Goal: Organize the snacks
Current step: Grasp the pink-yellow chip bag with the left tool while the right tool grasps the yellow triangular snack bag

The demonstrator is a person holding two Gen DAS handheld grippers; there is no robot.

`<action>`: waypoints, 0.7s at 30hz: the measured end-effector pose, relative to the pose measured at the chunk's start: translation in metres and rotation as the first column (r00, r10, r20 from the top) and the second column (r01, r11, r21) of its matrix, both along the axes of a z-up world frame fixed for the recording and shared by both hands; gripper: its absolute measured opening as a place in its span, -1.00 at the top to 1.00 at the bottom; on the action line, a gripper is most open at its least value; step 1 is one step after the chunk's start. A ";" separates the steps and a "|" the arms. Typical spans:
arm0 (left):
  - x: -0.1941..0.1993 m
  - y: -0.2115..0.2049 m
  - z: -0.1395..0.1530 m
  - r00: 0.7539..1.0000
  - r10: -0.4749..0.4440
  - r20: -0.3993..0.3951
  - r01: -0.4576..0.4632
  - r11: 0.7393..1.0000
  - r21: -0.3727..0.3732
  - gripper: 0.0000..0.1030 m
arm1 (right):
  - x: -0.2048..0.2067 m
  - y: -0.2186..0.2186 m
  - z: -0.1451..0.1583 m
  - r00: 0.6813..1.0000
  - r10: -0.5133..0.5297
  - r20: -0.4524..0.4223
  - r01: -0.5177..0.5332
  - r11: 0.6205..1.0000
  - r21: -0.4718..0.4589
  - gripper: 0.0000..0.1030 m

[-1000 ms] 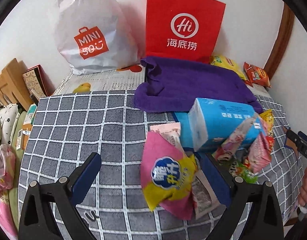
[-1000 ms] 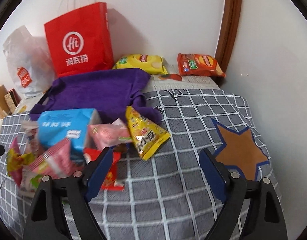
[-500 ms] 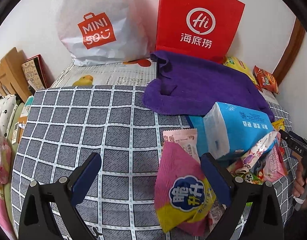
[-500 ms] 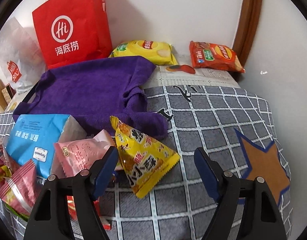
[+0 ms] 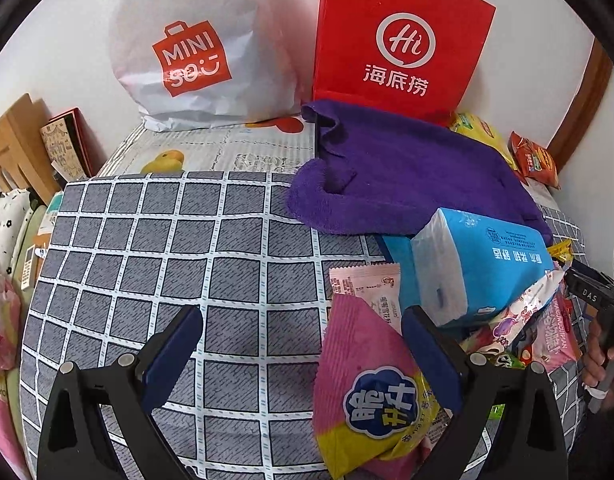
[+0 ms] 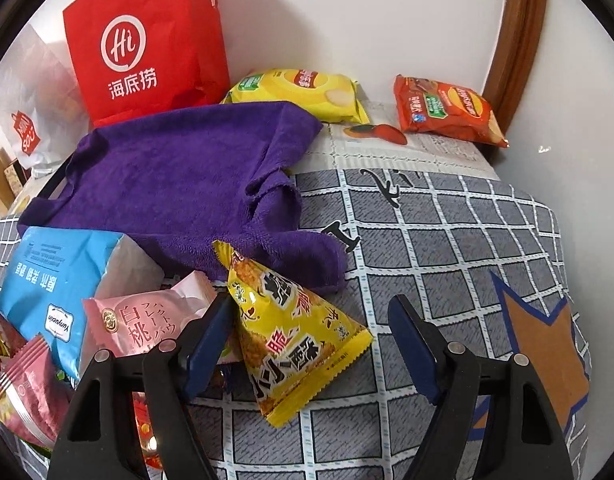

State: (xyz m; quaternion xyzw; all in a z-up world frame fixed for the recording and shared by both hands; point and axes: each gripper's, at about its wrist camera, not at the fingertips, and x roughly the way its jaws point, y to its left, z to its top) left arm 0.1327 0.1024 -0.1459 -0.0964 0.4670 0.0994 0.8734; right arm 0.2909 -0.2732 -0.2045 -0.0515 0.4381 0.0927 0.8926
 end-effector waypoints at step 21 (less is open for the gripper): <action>-0.017 -0.010 0.009 0.998 -0.060 0.013 0.061 0.996 -0.059 -0.93 | -0.023 -0.015 0.020 1.000 0.013 0.000 -0.013 0.998 0.062 -0.26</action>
